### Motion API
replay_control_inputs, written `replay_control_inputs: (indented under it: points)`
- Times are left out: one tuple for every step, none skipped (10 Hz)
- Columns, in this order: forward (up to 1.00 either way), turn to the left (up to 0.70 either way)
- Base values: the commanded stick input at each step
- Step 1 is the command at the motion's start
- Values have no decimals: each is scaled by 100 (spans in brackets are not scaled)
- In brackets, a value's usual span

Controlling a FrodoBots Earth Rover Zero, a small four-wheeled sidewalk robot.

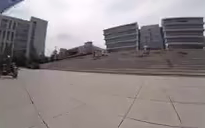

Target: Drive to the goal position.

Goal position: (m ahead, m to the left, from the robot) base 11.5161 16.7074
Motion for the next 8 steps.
replay_control_inputs:
  points:
    - [70,15]
    - [70,15]
    - [70,15]
    - [70,15]
    - [70,15]
    - [70,15]
    - [70,15]
    - [70,15]
